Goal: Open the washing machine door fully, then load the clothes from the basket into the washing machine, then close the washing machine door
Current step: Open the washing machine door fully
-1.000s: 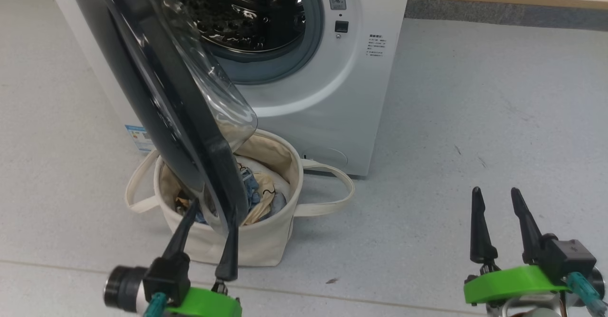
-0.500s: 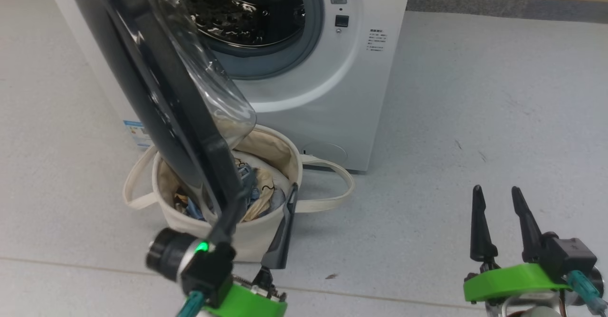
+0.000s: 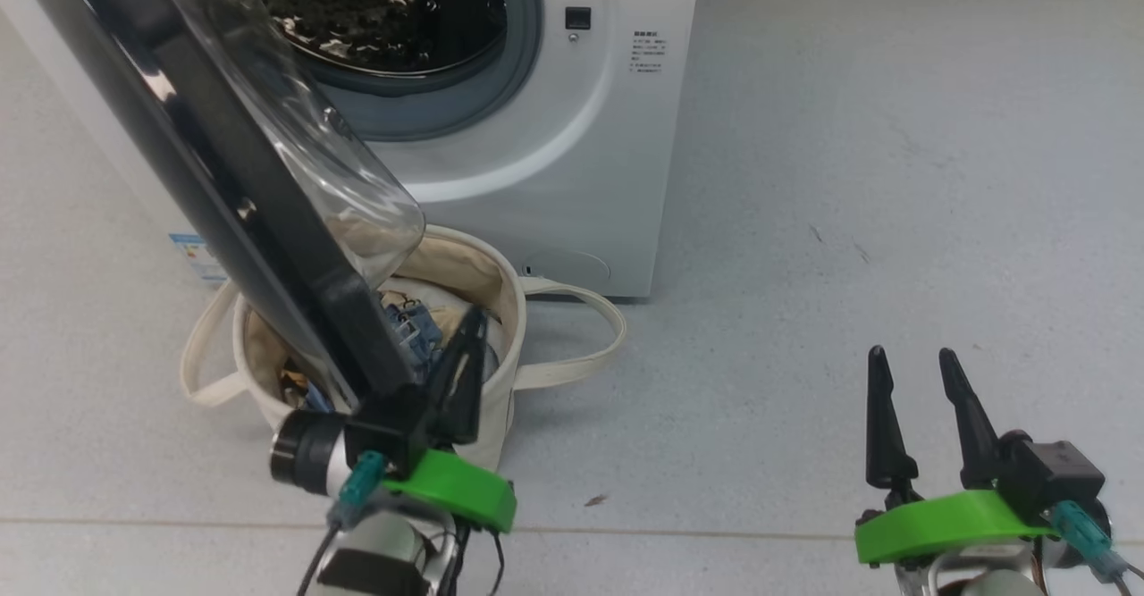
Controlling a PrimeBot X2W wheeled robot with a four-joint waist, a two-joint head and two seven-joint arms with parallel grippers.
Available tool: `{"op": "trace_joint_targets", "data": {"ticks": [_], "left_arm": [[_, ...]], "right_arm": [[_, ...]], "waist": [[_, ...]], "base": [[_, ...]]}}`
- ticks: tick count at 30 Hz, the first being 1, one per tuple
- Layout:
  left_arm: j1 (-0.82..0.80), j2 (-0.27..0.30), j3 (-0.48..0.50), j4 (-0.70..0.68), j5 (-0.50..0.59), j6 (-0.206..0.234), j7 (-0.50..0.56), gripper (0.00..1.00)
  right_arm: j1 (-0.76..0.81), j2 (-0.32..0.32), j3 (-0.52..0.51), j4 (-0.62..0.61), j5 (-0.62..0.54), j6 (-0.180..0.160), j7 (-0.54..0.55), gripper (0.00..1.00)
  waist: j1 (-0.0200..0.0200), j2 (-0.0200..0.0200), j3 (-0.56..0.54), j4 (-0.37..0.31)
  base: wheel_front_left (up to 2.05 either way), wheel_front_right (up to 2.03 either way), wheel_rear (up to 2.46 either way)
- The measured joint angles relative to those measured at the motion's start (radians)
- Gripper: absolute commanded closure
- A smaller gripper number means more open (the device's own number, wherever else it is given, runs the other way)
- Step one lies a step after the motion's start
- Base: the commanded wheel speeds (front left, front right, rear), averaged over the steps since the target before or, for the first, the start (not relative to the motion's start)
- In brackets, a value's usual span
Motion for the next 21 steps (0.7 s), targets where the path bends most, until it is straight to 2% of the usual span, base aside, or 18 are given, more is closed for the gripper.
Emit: {"op": "trace_joint_targets", "data": {"ticks": [4,10,21], "left_arm": [[-0.036,-0.003,0.043,0.05,-0.003,0.022,0.0,1.0],[-0.039,-0.007,0.085,0.073,-0.002,0.029,0.0,1.0],[0.012,-0.021,0.137,0.06,0.007,0.012,0.0,1.0]], "right_arm": [[0.0,0.0,0.007,0.007,0.014,0.0,0.0,0.0],[-0.007,0.0,0.012,0.011,0.015,0.0,0.0,0.0],[-0.017,0.0,0.02,0.024,0.014,0.0,0.0,0.0]], "waist": [[0.0,0.0,0.019,-0.004],[0.0,0.0,0.026,0.021],[0.0,0.0,0.015,0.137]], "base": [[0.0,0.0,0.0],[0.0,0.0,0.0],[0.0,0.0,0.0]]}}
